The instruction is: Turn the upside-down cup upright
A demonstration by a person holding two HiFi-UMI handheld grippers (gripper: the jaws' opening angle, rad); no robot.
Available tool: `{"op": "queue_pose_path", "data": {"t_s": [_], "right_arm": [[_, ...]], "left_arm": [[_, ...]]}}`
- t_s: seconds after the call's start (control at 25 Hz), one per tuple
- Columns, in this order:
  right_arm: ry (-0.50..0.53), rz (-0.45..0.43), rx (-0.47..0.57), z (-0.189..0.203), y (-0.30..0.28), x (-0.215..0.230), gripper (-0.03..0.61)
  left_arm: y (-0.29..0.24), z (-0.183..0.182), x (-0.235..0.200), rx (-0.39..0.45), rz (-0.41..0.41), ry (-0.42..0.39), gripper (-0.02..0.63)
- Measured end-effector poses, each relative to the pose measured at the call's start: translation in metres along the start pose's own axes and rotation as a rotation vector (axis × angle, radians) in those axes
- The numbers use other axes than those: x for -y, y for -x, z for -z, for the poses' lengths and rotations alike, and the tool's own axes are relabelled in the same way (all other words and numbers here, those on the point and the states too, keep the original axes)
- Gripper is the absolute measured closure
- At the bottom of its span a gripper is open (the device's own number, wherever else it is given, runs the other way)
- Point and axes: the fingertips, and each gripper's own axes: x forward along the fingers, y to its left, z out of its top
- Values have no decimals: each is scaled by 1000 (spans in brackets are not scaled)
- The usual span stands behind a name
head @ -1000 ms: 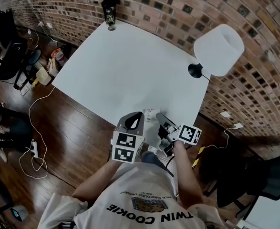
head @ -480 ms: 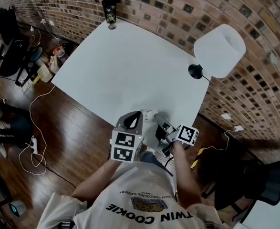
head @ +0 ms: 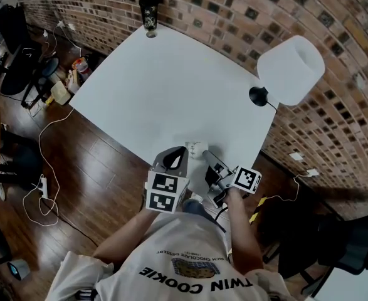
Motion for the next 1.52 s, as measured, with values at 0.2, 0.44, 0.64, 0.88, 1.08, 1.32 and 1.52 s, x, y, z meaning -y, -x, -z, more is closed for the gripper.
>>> {"op": "queue_pose_path", "data": {"t_s": [0.2,0.44,0.64,0.88,1.08,1.32,1.52], "right_arm": [[99,-70,-8,-3,0,-21,478],[665,132,-161,0,0,-34,407],[1200,216,-390,8,-15,-54,394],[1680,227,-768,27,-60,-52,330],[1838,243,-998,35,-85,-30,330],[1926,251,-1227,50,-94,-15,330],[1956,279,-1300,52,-97,-11,330]], "left_arm": [[2,1,0,0,-1,2,611],[5,3,2,4,0,10,611],[9,3,-4,15,-14,27,611],[18,2,-21,34,-60,63,611],[33,5,-40,53,-114,101,611],[48,10,-60,64,-166,133,611],[57,15,-67,69,-192,155,611]]}}
